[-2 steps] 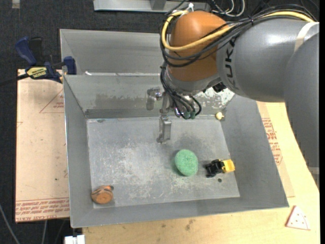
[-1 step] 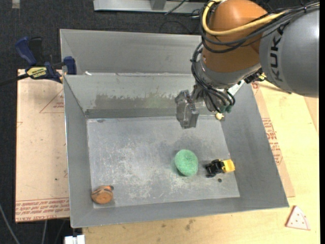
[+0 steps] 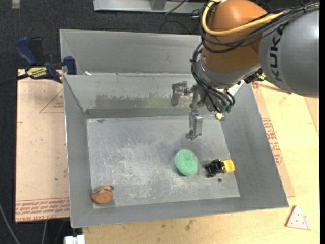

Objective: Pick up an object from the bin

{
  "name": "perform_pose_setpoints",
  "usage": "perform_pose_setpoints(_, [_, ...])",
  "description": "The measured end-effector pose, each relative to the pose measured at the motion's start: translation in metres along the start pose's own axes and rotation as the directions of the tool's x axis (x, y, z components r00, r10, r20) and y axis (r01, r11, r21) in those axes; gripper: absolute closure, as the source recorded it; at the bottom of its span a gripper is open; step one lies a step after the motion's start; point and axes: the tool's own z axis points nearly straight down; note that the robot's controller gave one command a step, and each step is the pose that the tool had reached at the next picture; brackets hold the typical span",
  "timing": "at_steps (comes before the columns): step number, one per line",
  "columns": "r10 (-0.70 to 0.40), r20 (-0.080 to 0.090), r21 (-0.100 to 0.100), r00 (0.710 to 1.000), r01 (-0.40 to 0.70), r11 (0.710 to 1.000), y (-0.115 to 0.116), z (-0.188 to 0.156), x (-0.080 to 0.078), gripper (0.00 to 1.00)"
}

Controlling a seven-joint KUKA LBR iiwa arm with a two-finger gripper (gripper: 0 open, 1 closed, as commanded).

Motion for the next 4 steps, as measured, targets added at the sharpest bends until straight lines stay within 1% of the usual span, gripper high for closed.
perform_pose_setpoints(1, [0.0,0.0,0.0,1.0,0.0,1.0,0.0,0.0,0.0,0.0])
perform_pose_setpoints(2, [-0.017,0.005,-0.001,1.0,0.017,1.0,-0.023,0.032,0.034,0.0])
perform_pose_setpoints(3, [-0.098,-0.006,0.001,0.995,0.098,0.995,-0.043,0.065,0.049,0.0])
perform_pose_setpoints(4, [-0.13,-0.001,0.0,0.992,0.13,0.992,-0.039,0.105,0.061,0.0])
